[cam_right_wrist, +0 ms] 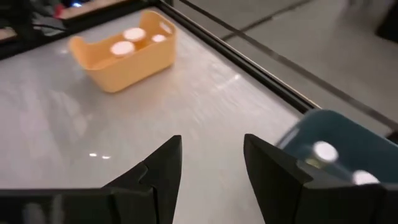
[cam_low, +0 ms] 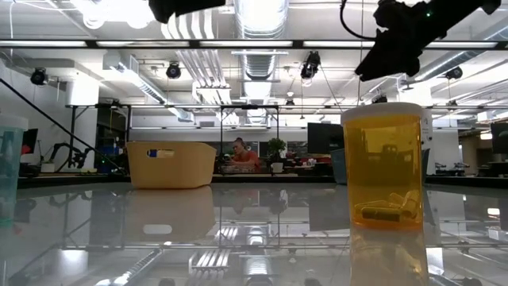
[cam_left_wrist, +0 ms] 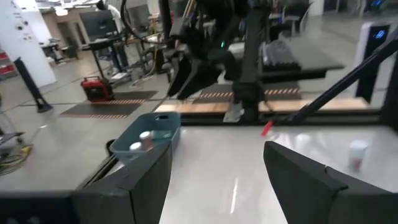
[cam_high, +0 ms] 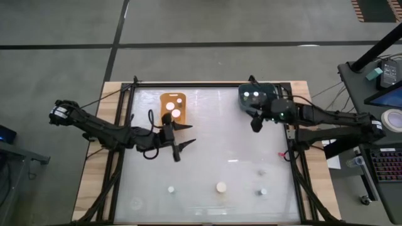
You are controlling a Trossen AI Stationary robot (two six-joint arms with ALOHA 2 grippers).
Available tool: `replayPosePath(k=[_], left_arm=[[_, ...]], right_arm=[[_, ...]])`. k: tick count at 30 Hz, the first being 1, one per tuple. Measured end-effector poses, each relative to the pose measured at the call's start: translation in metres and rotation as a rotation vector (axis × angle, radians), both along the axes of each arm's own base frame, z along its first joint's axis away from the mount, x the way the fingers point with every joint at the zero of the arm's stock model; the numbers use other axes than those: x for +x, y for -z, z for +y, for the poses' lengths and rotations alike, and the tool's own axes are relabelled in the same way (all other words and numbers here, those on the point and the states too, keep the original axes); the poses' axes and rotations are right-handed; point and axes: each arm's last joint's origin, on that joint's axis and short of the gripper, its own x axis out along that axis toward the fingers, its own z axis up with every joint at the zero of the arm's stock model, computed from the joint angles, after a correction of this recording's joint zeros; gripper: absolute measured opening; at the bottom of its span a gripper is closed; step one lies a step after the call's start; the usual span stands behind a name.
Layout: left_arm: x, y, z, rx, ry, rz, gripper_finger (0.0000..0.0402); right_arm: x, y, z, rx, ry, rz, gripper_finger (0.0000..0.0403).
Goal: Pick and place medicine bottles into bin by pill shape (circle, oval)
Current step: Put the blue bottle pill into the blue bin
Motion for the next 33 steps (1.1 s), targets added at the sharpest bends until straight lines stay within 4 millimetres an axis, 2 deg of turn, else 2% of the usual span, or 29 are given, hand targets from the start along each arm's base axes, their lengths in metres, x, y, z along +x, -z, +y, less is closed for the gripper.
replayPosePath(k=[7,14,26,33], left_arm=[[-0.002,-0.015,-0.017,-0.096,0.060,-0.072,0.0237],[0.007,-0.023,-0.047,-0.113,0.148,-0.074,0.0237],[0.052,-0.012,-0.100,-0.166,0.204,0.000,0.0237],[0.077,-0.005,-0.123,-0.200,0.189,0.151,0.0237]], right_arm=[[0.002,0.018,0.015,-0.047,-0.173,-0.075,0.0160],[0.007,0.035,0.032,-0.073,-0.366,-0.178,0.0152],[0.005,0.044,0.066,-0.114,-0.576,-0.275,0.0150],[0.002,0.044,0.081,-0.093,-0.652,-0.283,0.0150]])
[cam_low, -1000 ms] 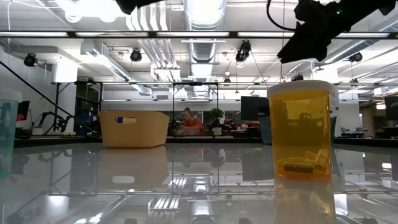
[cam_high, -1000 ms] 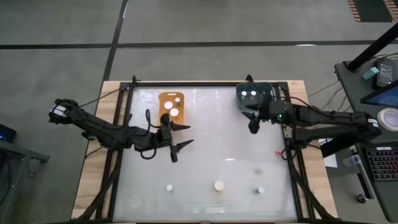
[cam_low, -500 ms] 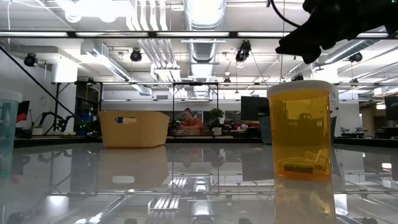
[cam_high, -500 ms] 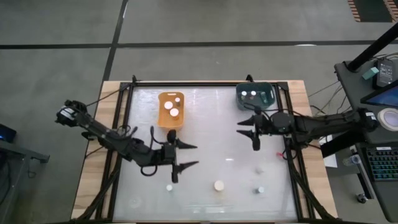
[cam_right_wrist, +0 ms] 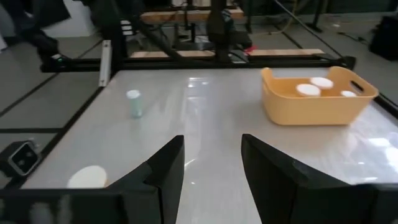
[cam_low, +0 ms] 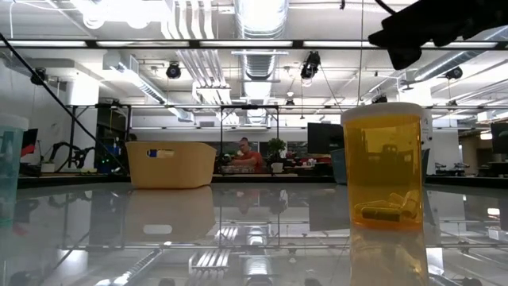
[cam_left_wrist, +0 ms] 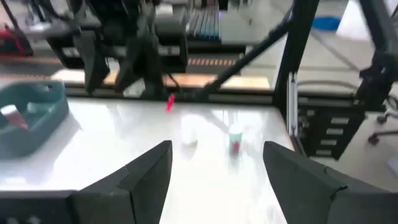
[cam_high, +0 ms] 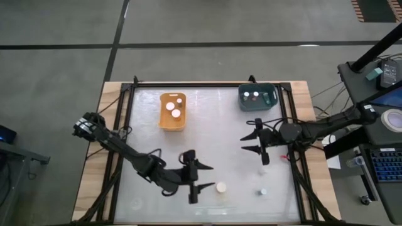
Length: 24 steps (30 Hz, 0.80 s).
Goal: Pick and place medicine bottles into bin by pill shape (circle, oval)
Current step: Put the blue bottle pill into the blue bin
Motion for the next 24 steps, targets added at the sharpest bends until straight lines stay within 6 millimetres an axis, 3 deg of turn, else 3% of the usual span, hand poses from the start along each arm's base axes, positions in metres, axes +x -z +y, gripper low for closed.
replayPosePath(k=[9,17,24], left_arm=[[0.027,0.024,-0.027,0.030,0.016,0.108,0.0237],[0.041,0.068,-0.037,-0.025,-0.011,0.195,0.0239],[0.054,0.105,-0.037,-0.043,-0.036,0.254,0.0291]], right_arm=[[-0.004,-0.002,0.016,-0.059,-0.108,-0.079,0.0150],[-0.008,0.010,0.019,-0.052,-0.130,-0.163,0.0150],[-0.010,0.017,0.018,-0.026,-0.126,-0.138,0.0150]])
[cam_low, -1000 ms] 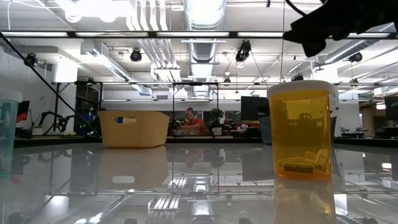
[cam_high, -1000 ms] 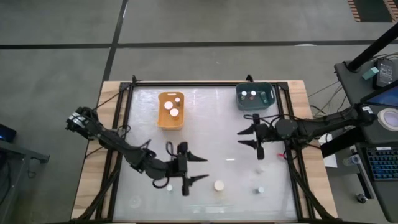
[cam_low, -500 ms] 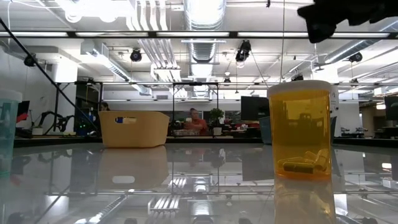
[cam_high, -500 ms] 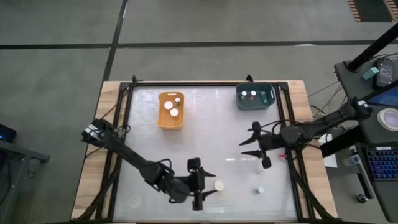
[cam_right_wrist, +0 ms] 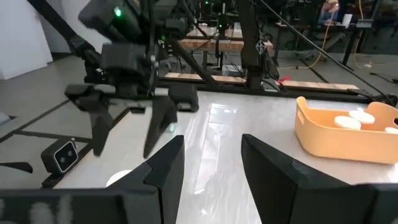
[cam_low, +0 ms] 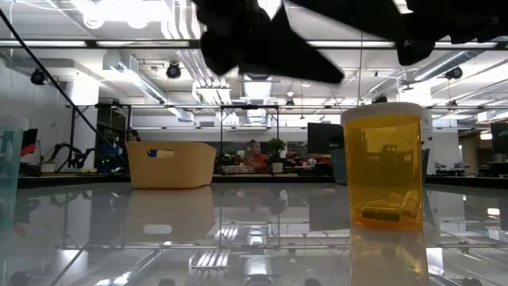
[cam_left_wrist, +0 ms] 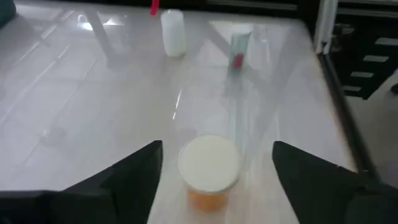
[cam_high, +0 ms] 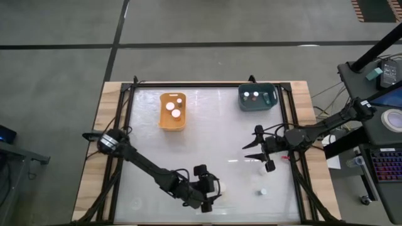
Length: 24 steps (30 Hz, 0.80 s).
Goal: Pick and place medicine bottles into bin by pill shape (circle, oval)
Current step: Put the blue bottle pill into the blue bin
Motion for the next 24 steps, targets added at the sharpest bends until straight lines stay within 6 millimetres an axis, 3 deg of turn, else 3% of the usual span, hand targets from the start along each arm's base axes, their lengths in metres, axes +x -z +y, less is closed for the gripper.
replayPosePath(k=[4,8,18,24], left_arm=[[0.007,0.014,-0.001,-0.005,-0.003,-0.009,0.0328],[0.012,0.020,0.002,-0.009,-0.004,-0.011,0.0340],[0.023,0.041,0.008,-0.042,0.013,0.002,0.0340],[0.023,0.041,0.008,-0.045,0.013,-0.002,0.0307]], right_arm=[[0.000,0.001,0.000,0.000,0.000,0.001,0.0150],[0.000,0.000,0.000,-0.001,0.001,0.000,0.0150],[0.000,0.000,0.000,-0.001,0.001,0.001,0.0150],[0.000,0.000,0.000,-0.001,0.001,0.001,0.0150]])
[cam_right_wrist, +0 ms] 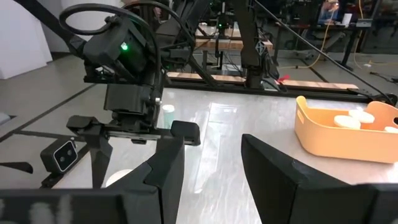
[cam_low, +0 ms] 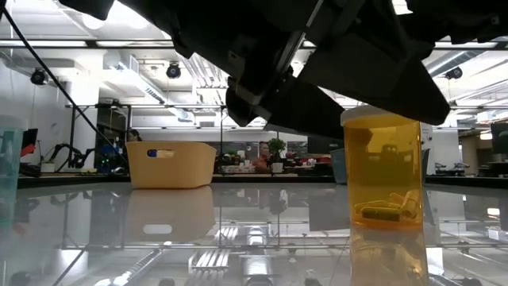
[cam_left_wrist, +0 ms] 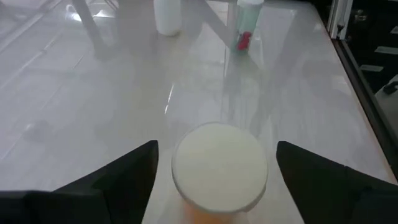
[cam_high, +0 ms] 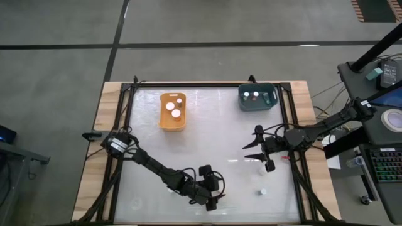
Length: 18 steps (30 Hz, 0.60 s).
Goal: Pick and place medicine bottles into bin by pill shape (circle, oval)
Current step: Put the blue bottle pill into the blue bin
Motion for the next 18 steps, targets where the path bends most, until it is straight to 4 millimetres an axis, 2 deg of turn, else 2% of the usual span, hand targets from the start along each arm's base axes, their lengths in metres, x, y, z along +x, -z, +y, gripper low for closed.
replayPosePath(k=[12,18], left_arm=[[0.0000,0.0000,0.0002,0.001,0.000,0.001,0.0201],[-0.0004,-0.0025,0.0004,-0.001,0.000,-0.003,0.0189]], right_arm=[[0.0000,0.0002,0.0000,0.010,0.001,0.004,0.0150],[0.0000,0.0003,0.0000,0.018,0.002,0.006,0.0150]])
